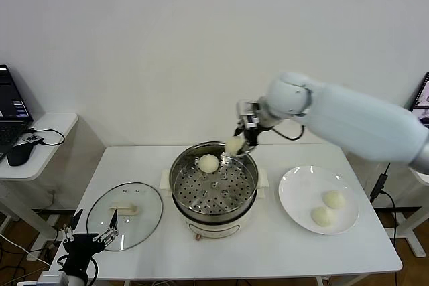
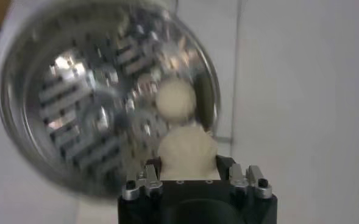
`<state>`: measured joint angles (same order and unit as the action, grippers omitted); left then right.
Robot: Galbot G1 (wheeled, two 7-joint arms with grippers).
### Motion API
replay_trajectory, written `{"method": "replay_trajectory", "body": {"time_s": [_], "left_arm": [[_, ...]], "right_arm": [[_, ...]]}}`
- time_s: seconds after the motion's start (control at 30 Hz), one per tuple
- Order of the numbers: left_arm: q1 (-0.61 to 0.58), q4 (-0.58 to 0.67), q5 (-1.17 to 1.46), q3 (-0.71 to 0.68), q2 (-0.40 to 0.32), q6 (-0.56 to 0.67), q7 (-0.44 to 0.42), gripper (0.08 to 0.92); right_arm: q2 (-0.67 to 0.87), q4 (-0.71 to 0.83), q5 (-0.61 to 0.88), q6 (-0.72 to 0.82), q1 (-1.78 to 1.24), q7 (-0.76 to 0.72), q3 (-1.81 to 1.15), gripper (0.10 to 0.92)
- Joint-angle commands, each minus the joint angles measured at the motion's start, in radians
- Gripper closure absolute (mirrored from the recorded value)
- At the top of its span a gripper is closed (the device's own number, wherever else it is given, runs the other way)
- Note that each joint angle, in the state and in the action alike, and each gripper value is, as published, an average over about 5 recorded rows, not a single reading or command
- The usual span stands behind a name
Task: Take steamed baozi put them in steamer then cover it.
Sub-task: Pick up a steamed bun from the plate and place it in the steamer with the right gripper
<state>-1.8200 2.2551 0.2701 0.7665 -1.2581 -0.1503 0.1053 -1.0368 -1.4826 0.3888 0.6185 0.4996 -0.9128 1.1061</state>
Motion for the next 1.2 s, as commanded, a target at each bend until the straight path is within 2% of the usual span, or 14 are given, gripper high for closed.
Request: {"method": "replay_trajectory", "body": {"time_s": [0.03, 0.83, 0.93, 1.03, 1.2], "left_arm": [[0.002, 0.001, -0.001, 0.007, -0.003, 0.000, -0.001, 0.177], [0.014, 0.008, 0.000, 0.011, -0.013, 0.001, -0.003, 0.177], [0.017, 0.008, 0.000, 0.009, -0.014, 0.001, -0.003, 0.177], [0.019, 0.008, -0.001, 0.007, -0.015, 0.001, -0.003, 0.177], [0.018, 0.013, -0.003, 0.004, -0.017, -0.001, -0.003, 0.177]], "right_arm": [[-0.199, 0.017, 0.115, 0.094, -0.031, 0.081, 0.069, 0.448], [-0.282, 0.161, 0.042, 0.105, -0.141, 0.138, 0.062, 0.446], [-0.276, 0.164, 0.042, 0.103, -0.147, 0.145, 0.050, 0.403], [-0.256, 0.148, 0.042, 0.101, -0.134, 0.136, 0.036, 0.323], [-0.160, 0.069, 0.042, 0.093, -0.056, 0.060, 0.016, 0.215]]}}
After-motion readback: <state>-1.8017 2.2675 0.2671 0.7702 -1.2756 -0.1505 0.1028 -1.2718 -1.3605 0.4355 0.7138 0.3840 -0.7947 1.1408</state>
